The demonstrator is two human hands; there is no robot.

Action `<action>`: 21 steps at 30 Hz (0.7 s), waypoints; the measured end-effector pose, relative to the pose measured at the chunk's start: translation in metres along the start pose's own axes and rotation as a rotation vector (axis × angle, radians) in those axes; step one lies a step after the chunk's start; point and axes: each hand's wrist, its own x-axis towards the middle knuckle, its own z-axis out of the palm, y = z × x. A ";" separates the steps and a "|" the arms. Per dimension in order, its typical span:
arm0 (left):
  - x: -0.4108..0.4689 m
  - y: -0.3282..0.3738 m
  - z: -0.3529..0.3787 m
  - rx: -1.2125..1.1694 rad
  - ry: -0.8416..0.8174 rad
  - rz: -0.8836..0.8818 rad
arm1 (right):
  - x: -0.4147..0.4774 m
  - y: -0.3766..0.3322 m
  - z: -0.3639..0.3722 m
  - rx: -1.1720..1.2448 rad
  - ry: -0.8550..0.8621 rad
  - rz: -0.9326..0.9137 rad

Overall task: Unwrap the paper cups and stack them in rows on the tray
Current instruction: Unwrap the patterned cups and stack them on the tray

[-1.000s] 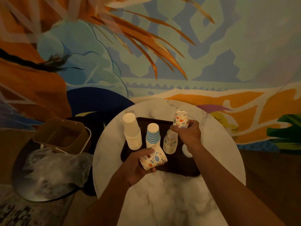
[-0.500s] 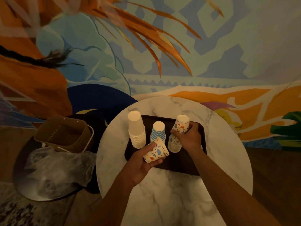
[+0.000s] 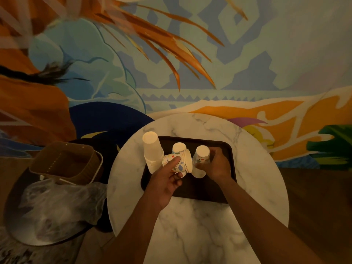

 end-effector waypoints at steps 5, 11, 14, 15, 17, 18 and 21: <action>0.008 -0.001 0.016 0.033 0.066 0.025 | -0.001 0.007 -0.023 0.062 -0.062 -0.002; 0.023 0.013 0.035 0.177 0.091 0.088 | -0.011 0.021 -0.054 0.061 -0.074 -0.007; 0.034 0.017 0.044 0.247 0.090 0.103 | -0.014 0.025 -0.065 0.091 -0.095 -0.022; 0.037 0.018 0.046 0.277 0.085 0.121 | -0.015 0.026 -0.068 0.092 -0.106 -0.031; 0.042 0.018 0.050 0.361 0.077 0.188 | -0.014 0.026 -0.074 0.078 -0.129 -0.049; 0.045 0.018 0.053 0.420 0.085 0.228 | -0.013 0.028 -0.077 0.069 -0.140 -0.050; 0.054 0.018 0.064 0.647 0.132 0.356 | -0.014 0.034 -0.084 0.047 -0.168 -0.046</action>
